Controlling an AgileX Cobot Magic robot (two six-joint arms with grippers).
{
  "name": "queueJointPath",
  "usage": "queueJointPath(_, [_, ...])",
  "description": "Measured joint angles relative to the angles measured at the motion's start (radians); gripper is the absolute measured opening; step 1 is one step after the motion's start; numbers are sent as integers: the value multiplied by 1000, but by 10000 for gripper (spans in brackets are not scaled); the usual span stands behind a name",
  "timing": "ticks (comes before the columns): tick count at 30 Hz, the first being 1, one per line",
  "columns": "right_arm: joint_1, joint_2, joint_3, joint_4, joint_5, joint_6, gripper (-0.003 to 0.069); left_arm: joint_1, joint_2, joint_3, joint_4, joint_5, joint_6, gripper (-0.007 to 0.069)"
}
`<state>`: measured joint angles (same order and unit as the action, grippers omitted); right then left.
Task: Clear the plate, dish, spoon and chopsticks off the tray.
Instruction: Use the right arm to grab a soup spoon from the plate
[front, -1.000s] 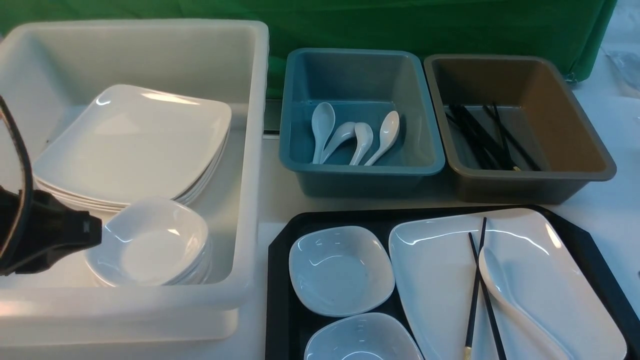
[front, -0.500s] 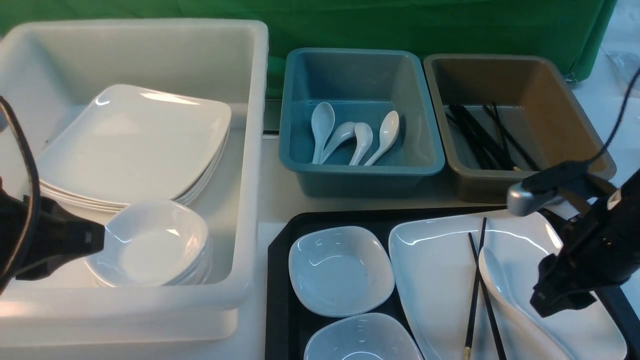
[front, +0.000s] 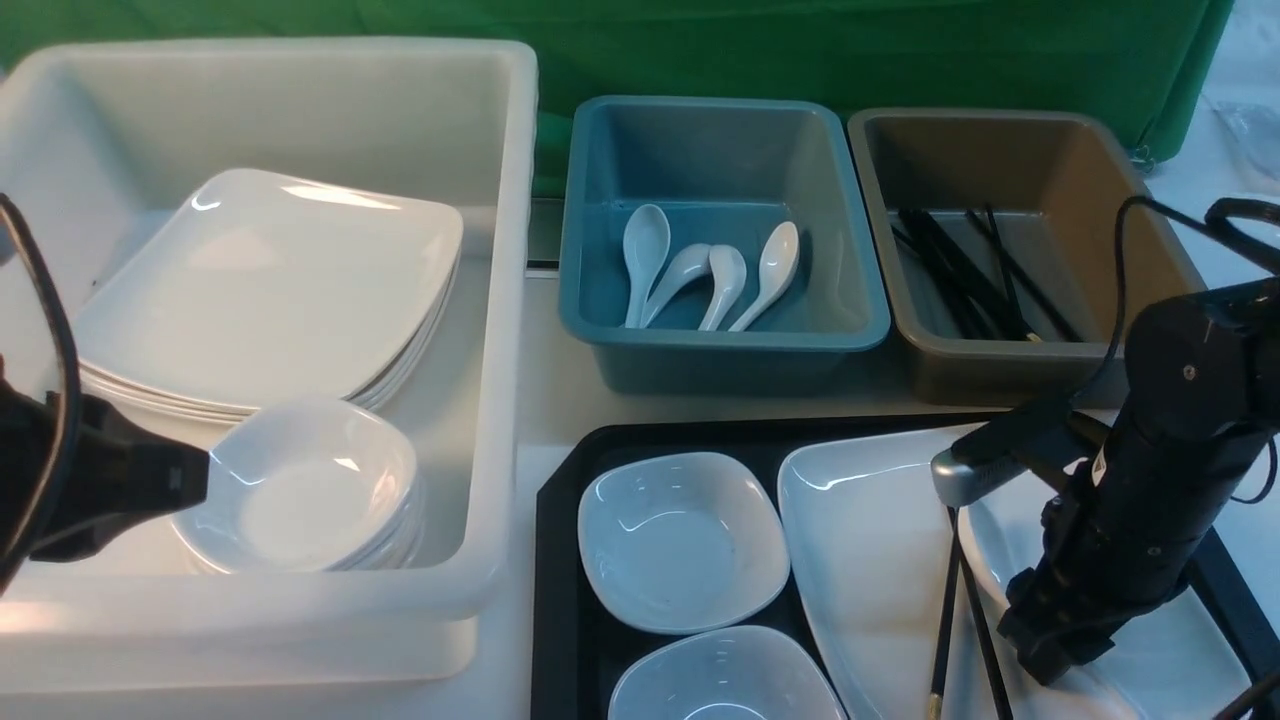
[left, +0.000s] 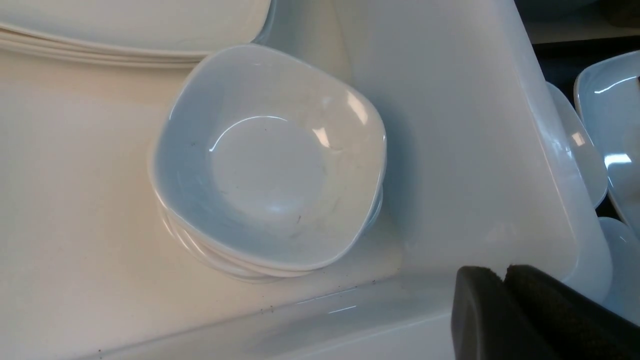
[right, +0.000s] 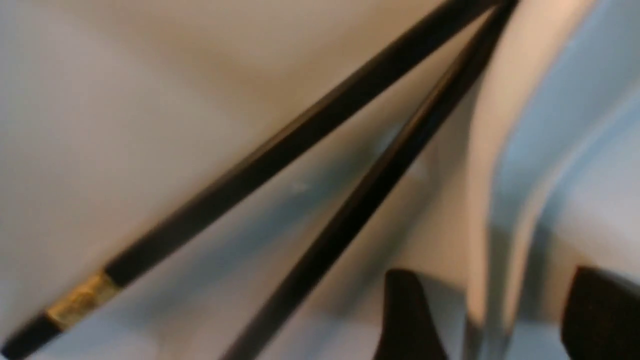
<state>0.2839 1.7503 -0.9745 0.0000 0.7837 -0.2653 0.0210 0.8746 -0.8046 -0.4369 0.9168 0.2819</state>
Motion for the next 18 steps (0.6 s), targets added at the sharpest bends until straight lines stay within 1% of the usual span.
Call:
queueJointPath(1, [0, 0, 0, 0, 0, 2, 405, 0, 0, 0, 0, 0, 0, 36])
queueJointPath(3, [0, 1, -1, -5, 1, 12, 229, 0, 0, 0, 0, 0, 5, 36])
queueJointPath(4, [0, 1, -2, -5, 3, 12, 164, 0, 0, 0, 0, 0, 7, 36])
queueJointPath(5, [0, 1, -2, -5, 4, 13, 150, 0, 0, 0, 0, 0, 7, 36])
queueJointPath(6, [0, -3, -2, 0, 12, 14, 89, 0, 0, 0, 0, 0, 7, 36])
queueJointPath(9, [0, -36, -1, 0, 43, 22, 85, 0, 0, 0, 0, 0, 7, 36])
queueJointPath(13, [0, -136, -11, 7, 69, 75, 85, 0, 0, 0, 0, 0, 8, 36])
queueJointPath(15, [0, -232, -53, 66, 60, 94, 85, 0, 0, 0, 0, 0, 10, 36])
queueJointPath(18, [0, -265, -170, 190, 31, 81, 85, 0, 0, 0, 0, 0, 10, 36])
